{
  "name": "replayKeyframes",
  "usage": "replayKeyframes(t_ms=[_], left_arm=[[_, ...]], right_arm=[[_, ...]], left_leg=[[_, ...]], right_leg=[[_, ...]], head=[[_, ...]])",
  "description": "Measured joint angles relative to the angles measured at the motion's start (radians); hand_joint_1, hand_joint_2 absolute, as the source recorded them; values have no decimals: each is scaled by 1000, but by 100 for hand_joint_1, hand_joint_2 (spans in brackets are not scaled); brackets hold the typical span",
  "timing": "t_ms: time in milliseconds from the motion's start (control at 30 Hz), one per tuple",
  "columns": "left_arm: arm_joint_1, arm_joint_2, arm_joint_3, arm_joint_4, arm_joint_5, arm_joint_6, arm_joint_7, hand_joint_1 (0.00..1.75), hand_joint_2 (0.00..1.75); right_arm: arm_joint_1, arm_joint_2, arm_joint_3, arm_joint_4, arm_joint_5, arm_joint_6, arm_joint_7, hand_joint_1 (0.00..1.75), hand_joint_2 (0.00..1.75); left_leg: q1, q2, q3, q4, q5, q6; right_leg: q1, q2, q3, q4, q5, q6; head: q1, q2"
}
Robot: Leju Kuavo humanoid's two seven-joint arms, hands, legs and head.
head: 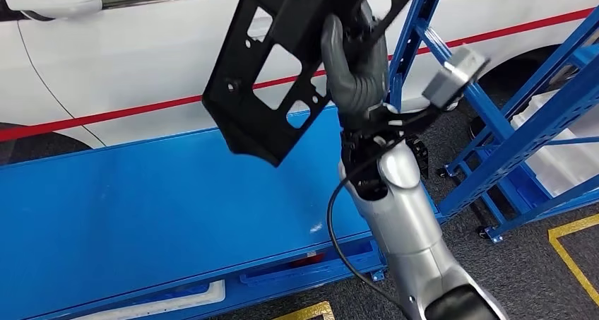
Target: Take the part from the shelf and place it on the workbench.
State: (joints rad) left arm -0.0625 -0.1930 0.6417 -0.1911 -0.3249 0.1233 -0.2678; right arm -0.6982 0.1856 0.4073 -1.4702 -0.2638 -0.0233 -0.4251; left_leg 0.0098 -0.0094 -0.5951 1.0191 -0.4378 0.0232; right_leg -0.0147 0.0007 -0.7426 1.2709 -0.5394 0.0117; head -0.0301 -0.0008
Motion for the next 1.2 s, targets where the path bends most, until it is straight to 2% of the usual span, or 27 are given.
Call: replayKeyframes(t_ms=[67,133,200,267,300,333,400,433,467,500,600,633,667,733,767,800,833,900,933,967,1000,1033,1067,1100,1133,1167,1200], left_arm=[[-1,0,6,0,2,-1,6,0,175],[-2,0,11,0,3,-2,9,0,175],[-2,0,17,0,3,-2,11,0,175],[-2,2,22,0,4,-2,13,0,175],[-2,2,25,0,4,-2,13,0,175],[-2,2,27,0,4,-1,13,0,175],[-2,3,31,0,4,0,15,0,175],[-2,4,33,0,4,2,16,0,175],[-2,4,35,0,3,4,18,0,175],[-3,5,37,0,2,7,20,0,175],[-8,7,39,0,-4,14,29,0,175],[-10,7,39,0,-7,14,31,0,175],[-11,7,39,0,-10,15,33,0,175],[-9,8,39,0,-16,14,36,0,175],[-9,8,39,0,-18,14,37,0,175],[-10,8,39,0,-20,15,39,0,175],[-10,8,39,0,-21,15,41,0,175],[-12,8,40,0,-20,15,44,0,175],[-12,8,40,0,-20,15,45,0,175],[-11,8,40,0,-20,16,46,0,175],[-11,8,40,0,-20,16,47,0,175],[-11,8,40,0,-21,17,48,0,175],[-12,8,40,0,-21,17,48,0,175],[-11,8,41,0,-21,18,49,0,175],[-11,8,41,0,-22,18,49,0,175],[-10,8,41,0,-23,18,49,0,175],[-10,8,41,0,-26,18,49,0,175]], right_arm=[[74,-8,9,-58,-17,23,-5,175,175],[141,-10,19,-100,-27,49,-9,175,175],[200,-12,31,-120,-35,77,-10,175,175],[240,-14,41,-126,-43,105,-10,175,175],[256,-14,46,-127,-47,119,-10,175,175],[270,-14,51,-128,-51,134,-10,175,175],[298,-14,59,-128,-61,166,-10,175,175],[312,-14,61,-126,-67,181,-11,175,175],[324,-14,62,-123,-73,195,-11,175,175],[334,-14,64,-120,-80,208,-11,175,175],[347,-14,64,-112,-95,237,-13,175,175],[348,-14,64,-112,-97,246,-15,175,175],[349,-14,64,-111,-98,257,-16,175,175],[353,-14,64,-108,-95,276,-18,175,175],[356,-14,64,-106,-92,284,-21,175,175],[359,-14,64,-105,-89,290,-25,175,175],[362,-15,64,-104,-86,295,-29,175,175],[368,-15,64,-102,-78,301,-32,175,175],[371,-15,64,-100,-74,303,-31,175,175],[374,-15,64,-97,-70,304,-30,175,175],[376,-15,64,-93,-67,305,-29,175,175],[377,-15,64,-90,-66,306,-28,175,175],[378,-14,64,-87,-64,307,-27,175,175],[377,-13,64,-85,-62,308,-26,175,175],[376,-10,64,-84,-59,310,-25,175,175],[375,-7,64,-83,-56,311,-25,175,175],[374,-4,64,-81,-53,312,-23,175,175]], left_leg=[[-4,0,0,2,-2,-1],[-9,0,-2,5,-4,-7],[-11,1,-2,5,-4,-16],[-9,1,-6,11,-14,-25],[-8,2,-13,33,-37,-30],[-6,3,-26,75,-74,-34],[-4,4,-61,197,-161,-41],[-3,4,-70,246,-189,-43],[-3,4,-64,264,-198,-44],[-3,4,-39,242,-190,-45],[-4,3,102,36,-128,-38],[-6,3,128,-9,-116,-34],[-9,2,138,-28,-110,-29],[-12,2,127,-27,-94,-17],[-11,3,121,-28,-82,-11],[-9,6,112,-30,-69,-4],[-8,8,100,-33,-54,2],[-11,12,71,-31,-30,11],[-12,13,55,-30,-19,12],[-13,15,39,-28,-8,12],[-14,15,23,-25,2,10],[-15,16,6,-21,10,8],[-15,17,-8,-15,18,6],[-17,17,-21,-8,23,3],[-18,19,-30,-2,28,-1],[-18,20,-36,3,34,-6],[-18,23,-40,5,40,-12]], right_leg=[[3,0,63,-129,61,-11],[8,0,107,-219,94,-17],[12,1,112,-232,100,-21],[9,-1,110,-238,109,-31],[7,-3,108,-242,114,-37],[5,-5,104,-245,120,-41],[6,-8,91,-246,132,-46],[6,-9,82,-245,138,-46],[6,-10,73,-245,146,-46],[6,-10,63,-245,155,-44],[7,-9,40,-244,181,-35],[7,-9,36,-244,190,-29],[7,-10,35,-245,198,-23],[7,-10,33,-252,216,-11],[5,-9,29,-250,211,-6],[4,-7,21,-236,187,-2],[3,-5,8,-201,142,1],[2,-4,-19,-79,31,5],[1,-4,-28,-15,-1,6],[1,-4,-25,29,-7,7],[1,-5,-8,42,8,7],[1,-5,27,21,32,5],[1,-7,78,-32,49,2],[4,-11,137,-104,49,-1],[7,-15,188,-171,37,-5],[9,-18,220,-219,23,-9],[13,-17,233,-245,14,-13]], head=[[0,0],[0,0],[-1,0],[-1,0],[-2,0],[-2,0],[-4,0],[-4,0],[-4,0],[-4,0],[-4,0],[-3,0],[-3,0],[-1,0],[-1,0],[0,0],[1,0],[2,0],[2,0],[2,0],[2,0],[2,0],[2,0],[2,0],[2,0],[2,0],[2,0]])
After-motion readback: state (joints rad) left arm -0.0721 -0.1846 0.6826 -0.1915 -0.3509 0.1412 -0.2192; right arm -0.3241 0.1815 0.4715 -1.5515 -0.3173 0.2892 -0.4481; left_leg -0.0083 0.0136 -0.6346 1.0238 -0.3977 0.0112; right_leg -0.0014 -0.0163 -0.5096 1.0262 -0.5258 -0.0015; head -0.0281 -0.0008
